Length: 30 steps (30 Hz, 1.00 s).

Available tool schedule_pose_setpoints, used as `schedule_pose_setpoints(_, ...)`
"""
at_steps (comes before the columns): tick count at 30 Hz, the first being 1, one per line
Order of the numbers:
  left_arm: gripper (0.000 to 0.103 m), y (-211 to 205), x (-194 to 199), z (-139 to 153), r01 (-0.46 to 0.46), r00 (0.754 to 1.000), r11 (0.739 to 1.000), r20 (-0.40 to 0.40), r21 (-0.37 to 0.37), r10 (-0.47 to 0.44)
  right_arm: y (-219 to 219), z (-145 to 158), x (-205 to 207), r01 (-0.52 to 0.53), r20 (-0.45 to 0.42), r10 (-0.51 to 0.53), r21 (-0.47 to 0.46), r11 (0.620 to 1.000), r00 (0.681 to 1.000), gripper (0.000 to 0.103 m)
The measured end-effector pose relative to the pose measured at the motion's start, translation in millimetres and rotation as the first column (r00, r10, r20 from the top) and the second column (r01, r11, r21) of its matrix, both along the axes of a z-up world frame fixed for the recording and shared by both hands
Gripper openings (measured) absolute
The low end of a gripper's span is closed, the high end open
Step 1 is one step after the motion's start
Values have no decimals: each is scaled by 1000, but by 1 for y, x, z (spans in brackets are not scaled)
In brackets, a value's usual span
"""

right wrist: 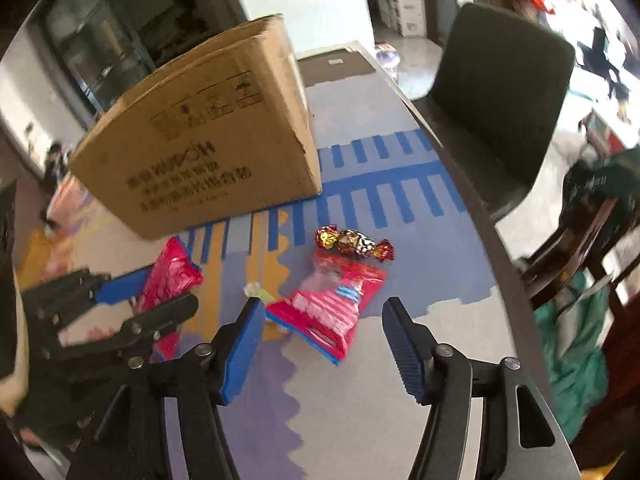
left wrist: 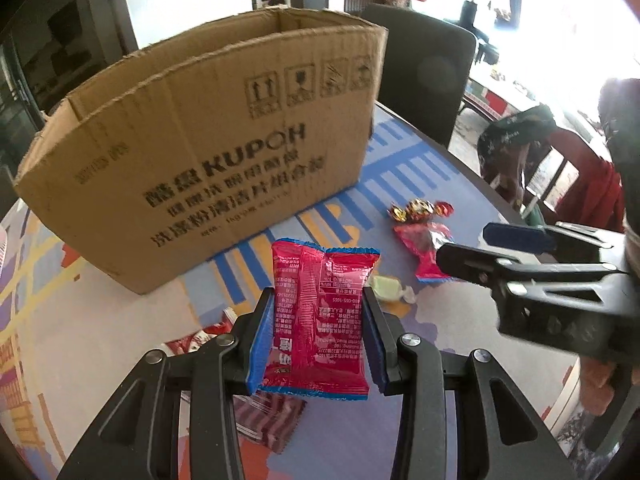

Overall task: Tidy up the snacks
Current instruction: 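Grasp the red packet with the left tool while the right tool grasps the pink bag, then carry both packets over the box and open both tools to drop them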

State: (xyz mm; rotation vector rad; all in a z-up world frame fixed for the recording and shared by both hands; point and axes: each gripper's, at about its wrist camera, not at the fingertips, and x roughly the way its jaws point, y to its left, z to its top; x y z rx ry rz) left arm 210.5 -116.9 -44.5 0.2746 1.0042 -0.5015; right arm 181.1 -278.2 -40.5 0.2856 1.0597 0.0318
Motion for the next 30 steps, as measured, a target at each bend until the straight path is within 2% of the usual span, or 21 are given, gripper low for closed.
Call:
schedule_pose_setpoints(5, 40, 4, 9, 0, -36, 999, 999, 2, 0, 36, -7, -16, 17, 96, -30, -95, 56, 994, 995, 62)
schedule_pose_setpoints(10, 40, 2, 12, -8, -46, 999, 999, -14, 0, 46, -6, -33, 29, 109, -87, -103, 73, 991, 991, 61)
schedule_pose_setpoints(13, 40, 0, 13, -12, -47, 999, 999, -28, -3, 47, -5, -40, 34, 106, -114, -97, 72, 992, 989, 57)
schedule_pose_setpoints(16, 40, -1, 12, -14, -51, 998, 999, -36, -6, 50, -3, -40, 36, 87, -106, -81, 52, 995, 991, 46)
schedule_pose_setpoints(21, 40, 0, 10, -12, -60, 998, 998, -35, -16, 59, 2, -39, 30, 43, -97, -40, 32, 999, 994, 41)
schedule_pose_setpoints(23, 40, 3, 8, -8, -68, 997, 997, -28, -23, 67, 5, -35, 27, 27, -83, -26, 10, 1000, 996, 36)
schedule_pose_setpoints(30, 40, 12, 1, 11, -94, 995, 994, 16, -54, 95, 12, -14, 11, -2, -21, 2, 1, 1000, 1000, 35)
